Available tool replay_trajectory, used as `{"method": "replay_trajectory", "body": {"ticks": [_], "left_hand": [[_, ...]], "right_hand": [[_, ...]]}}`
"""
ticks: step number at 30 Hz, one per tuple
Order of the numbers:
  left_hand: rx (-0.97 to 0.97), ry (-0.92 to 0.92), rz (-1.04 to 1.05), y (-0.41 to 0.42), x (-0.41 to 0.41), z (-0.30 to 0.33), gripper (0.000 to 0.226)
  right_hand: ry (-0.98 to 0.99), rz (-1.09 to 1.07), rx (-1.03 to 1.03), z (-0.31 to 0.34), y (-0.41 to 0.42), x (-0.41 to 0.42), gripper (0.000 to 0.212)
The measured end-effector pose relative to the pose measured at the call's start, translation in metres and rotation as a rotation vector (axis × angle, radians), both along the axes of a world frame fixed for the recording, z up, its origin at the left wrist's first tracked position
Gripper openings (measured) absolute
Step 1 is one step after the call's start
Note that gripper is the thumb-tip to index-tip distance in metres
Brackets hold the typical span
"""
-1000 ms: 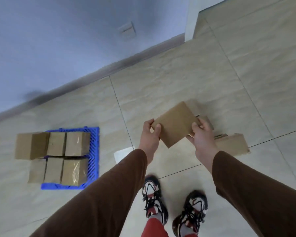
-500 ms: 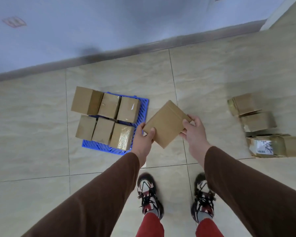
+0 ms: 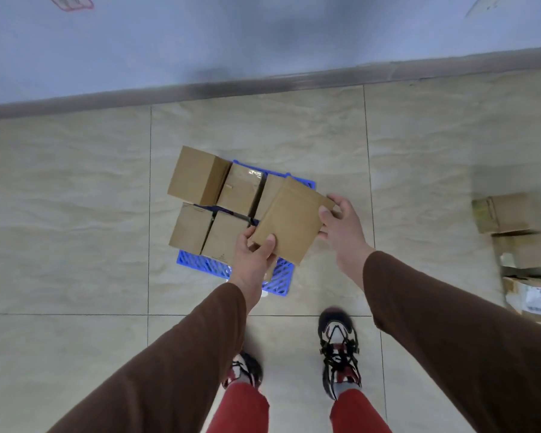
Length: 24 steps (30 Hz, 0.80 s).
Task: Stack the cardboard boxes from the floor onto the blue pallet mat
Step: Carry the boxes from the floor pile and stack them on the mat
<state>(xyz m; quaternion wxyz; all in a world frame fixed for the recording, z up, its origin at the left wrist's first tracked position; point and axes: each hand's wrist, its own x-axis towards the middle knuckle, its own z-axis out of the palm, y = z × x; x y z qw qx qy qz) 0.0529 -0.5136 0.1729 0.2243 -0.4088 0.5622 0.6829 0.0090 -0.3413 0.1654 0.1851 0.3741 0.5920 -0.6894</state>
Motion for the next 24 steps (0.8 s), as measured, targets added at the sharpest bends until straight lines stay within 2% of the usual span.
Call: {"method": "replay_trajectory", "body": {"ticks": [4,8,11,16,24], "left_hand": [[0.073,-0.02,0.073,-0.044,-0.018,-0.013,0.049],[0.116,-0.043,0.092,-0.085,-0.039,-0.038,0.047],[0.133,-0.054,0.088,-0.109,-0.052,-0.061,0.057],[0.173,-0.11,0.146,-0.127,-0.077,-0.089,0.03],[0.164,-0.166,0.218,-0.132,-0.104,-0.129,0.038]], "right_hand": [[-0.007,0.07,0.038,-0.011,-0.048,-0.028,0.033],[-0.005,0.133,0.105,-0.03,-0.092,-0.056,0.03],[-0.011,0.163,0.147,-0.05,-0.116,-0.074,0.027],[-0.004,0.216,0.206,-0.091,-0.141,-0.102,0.025],[-0.04,0.28,0.268,-0.13,-0.148,-0.133,0.03]]}}
